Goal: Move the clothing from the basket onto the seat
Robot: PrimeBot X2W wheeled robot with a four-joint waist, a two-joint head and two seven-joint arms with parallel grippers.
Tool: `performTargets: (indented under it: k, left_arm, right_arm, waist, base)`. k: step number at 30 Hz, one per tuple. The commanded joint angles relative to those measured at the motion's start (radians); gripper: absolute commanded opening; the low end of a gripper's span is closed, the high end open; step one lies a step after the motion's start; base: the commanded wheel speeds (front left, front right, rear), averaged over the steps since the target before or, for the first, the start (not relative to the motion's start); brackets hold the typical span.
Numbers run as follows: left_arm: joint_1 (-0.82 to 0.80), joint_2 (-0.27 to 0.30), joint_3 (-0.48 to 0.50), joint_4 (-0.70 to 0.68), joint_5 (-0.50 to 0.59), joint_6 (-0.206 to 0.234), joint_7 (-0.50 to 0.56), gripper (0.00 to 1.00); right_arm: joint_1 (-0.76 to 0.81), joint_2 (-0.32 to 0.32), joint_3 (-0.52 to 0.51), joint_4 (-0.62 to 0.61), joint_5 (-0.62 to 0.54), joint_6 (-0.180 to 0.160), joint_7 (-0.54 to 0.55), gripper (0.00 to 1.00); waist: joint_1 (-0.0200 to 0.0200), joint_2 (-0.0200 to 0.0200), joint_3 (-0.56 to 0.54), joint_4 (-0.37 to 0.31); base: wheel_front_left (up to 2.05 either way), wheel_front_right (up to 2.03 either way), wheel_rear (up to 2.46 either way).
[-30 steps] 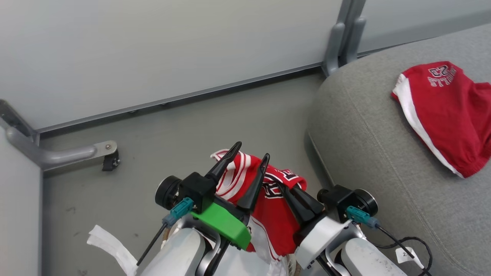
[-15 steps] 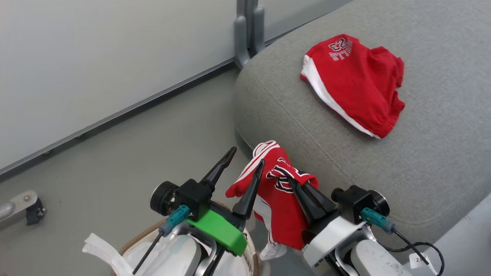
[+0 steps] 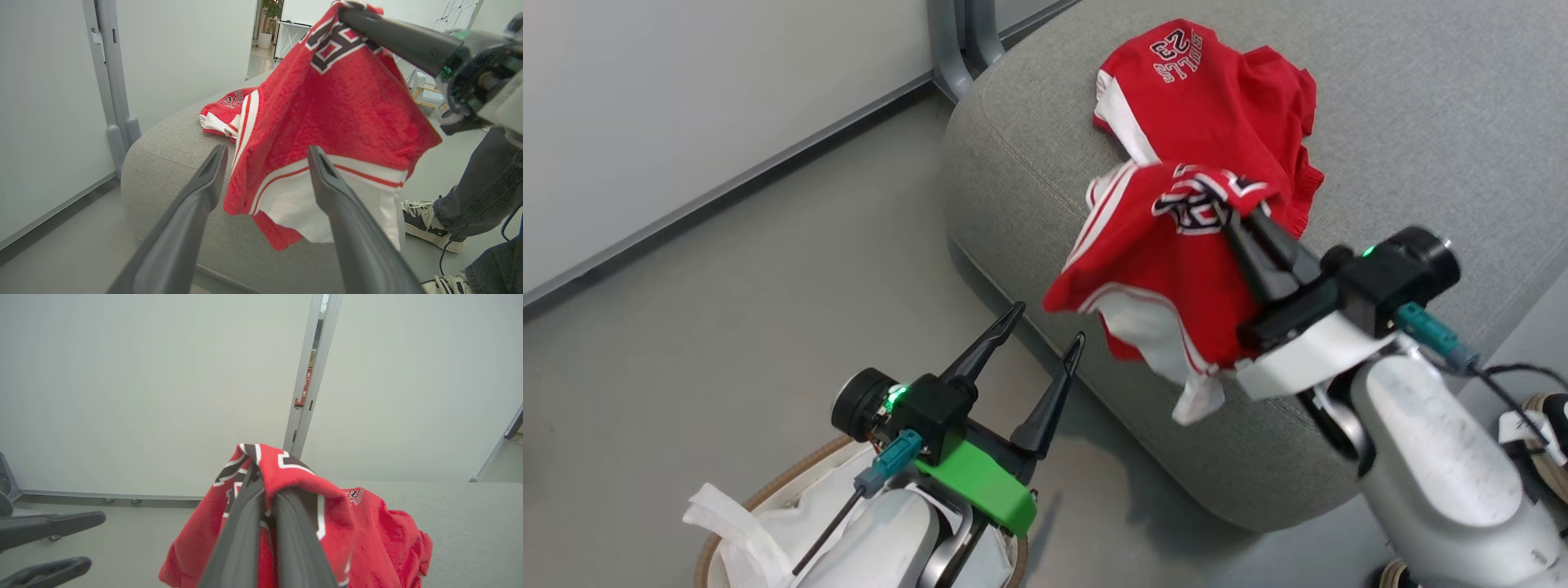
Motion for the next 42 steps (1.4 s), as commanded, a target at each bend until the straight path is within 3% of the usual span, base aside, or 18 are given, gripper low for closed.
performTargets:
  k: [1, 8, 13, 17, 23, 34, 35, 37, 38, 39, 42]
  left_arm:
    - [-0.017, 0.016, 0.006, 0.000, 0.004, -0.003, 0.000, 1.00]
    - [-0.043, 0.051, -0.014, -0.006, 0.013, -0.003, 0.000, 1.00]
    - [-0.076, 0.065, -0.032, -0.011, 0.010, -0.003, 0.000, 1.00]
    - [-0.098, 0.075, -0.033, -0.011, 0.005, -0.003, 0.000, 1.00]
    - [-0.119, 0.088, -0.032, -0.012, 0.004, -0.003, 0.000, 1.00]
    - [-0.136, 0.098, -0.023, 0.000, 0.010, -0.003, 0.000, 1.00]
    - [-0.137, 0.099, -0.022, 0.002, 0.010, -0.003, 0.000, 1.00]
    - [-0.136, 0.099, -0.017, 0.009, 0.006, -0.003, 0.000, 1.00]
    - [-0.134, 0.097, -0.014, 0.013, 0.003, -0.003, 0.000, 1.00]
    - [-0.130, 0.096, -0.012, 0.015, 0.002, -0.003, 0.000, 1.00]
    - [-0.110, 0.089, 0.002, 0.027, -0.001, -0.003, 0.000, 1.00]
  right_arm:
    - [-0.054, -0.024, -0.012, -0.012, -0.005, -0.001, -0.005, 0.00]
    - [-0.293, -0.172, -0.063, 0.030, -0.030, -0.001, -0.005, 0.00]
    - [-0.419, -0.278, -0.136, 0.144, -0.062, -0.001, -0.005, 0.00]
    - [-0.467, -0.327, -0.176, 0.231, -0.098, -0.001, -0.005, 0.00]
    - [-0.453, -0.312, -0.276, 0.352, -0.119, -0.001, -0.005, 0.00]
    - [-0.327, -0.179, -0.510, 0.512, -0.203, -0.001, -0.005, 0.00]
    - [-0.318, -0.172, -0.528, 0.518, -0.209, -0.001, -0.005, 0.06]
    - [-0.286, -0.151, -0.564, 0.532, -0.222, -0.001, -0.005, 0.47]
    - [-0.266, -0.137, -0.578, 0.535, -0.230, -0.001, -0.005, 0.94]
    - [-0.250, -0.127, -0.589, 0.537, -0.235, -0.001, -0.005, 1.00]
    - [-0.197, -0.089, -0.623, 0.518, -0.246, -0.001, -0.005, 1.00]
  waist:
    - [0.0000, -0.0001, 0.050, -0.012]
    - [0.0000, -0.0001, 0.140, 0.021]
    - [0.0000, -0.0001, 0.192, 0.082]
    - [0.0000, -0.0001, 0.224, 0.130]
    - [0.0000, -0.0001, 0.270, 0.190]
    - [0.0000, -0.0001, 0.329, 0.241]
    - [0.0000, -0.0001, 0.328, 0.242]
    - [0.0000, -0.0001, 0.321, 0.242]
    - [0.0000, -0.0001, 0.314, 0.240]
    - [0.0000, -0.0001, 0.309, 0.238]
    - [0.0000, -0.0001, 0.281, 0.227]
  base:
    - [0.00, 0.00, 0.00]
    - [0.00, 0.00, 0.00]
    - [0.00, 0.00, 0.00]
    - [0.00, 0.00, 0.00]
    - [0.00, 0.00, 0.00]
    - [0.00, 0.00, 0.00]
    - [0.00, 0.00, 0.00]
    - [0.00, 0.00, 0.00]
    - [0.00, 0.00, 0.00]
    - [0.00, 0.00, 0.00]
    - [0.00, 0.00, 0.00]
